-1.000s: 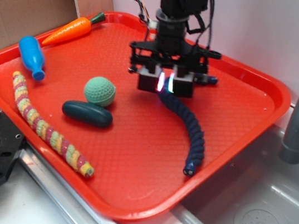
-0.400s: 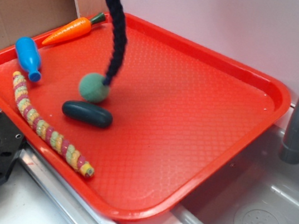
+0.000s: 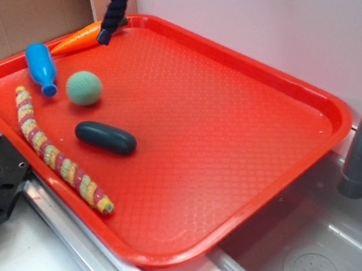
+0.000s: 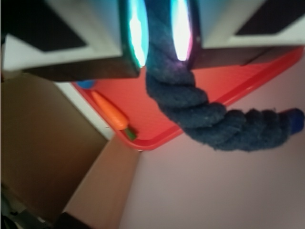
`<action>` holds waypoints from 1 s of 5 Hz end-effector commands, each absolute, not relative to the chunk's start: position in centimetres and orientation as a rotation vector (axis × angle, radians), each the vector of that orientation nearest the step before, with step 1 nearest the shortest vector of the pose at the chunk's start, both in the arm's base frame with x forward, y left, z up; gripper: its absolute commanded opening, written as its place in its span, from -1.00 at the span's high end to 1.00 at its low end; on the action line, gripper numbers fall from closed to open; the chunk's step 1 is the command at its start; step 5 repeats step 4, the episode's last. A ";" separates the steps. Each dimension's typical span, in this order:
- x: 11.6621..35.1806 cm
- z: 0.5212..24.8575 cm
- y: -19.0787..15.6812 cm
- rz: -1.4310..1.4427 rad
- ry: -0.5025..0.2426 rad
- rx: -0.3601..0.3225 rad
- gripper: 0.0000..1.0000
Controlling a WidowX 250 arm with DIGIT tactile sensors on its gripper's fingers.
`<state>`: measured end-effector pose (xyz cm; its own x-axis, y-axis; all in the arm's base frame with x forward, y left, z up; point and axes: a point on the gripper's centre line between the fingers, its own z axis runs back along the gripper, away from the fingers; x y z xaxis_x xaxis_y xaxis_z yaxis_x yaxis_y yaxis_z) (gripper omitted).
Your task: Grab the blue rope.
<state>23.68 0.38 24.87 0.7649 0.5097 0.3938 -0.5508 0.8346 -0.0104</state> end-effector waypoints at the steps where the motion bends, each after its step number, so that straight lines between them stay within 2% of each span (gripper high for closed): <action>1: 23.4 24.9 1.4 0.722 -0.390 0.074 1.00; 2: 23.4 24.9 1.4 0.722 -0.390 0.074 -1.00; 5: 23.4 24.9 1.4 0.722 -0.390 0.074 -1.00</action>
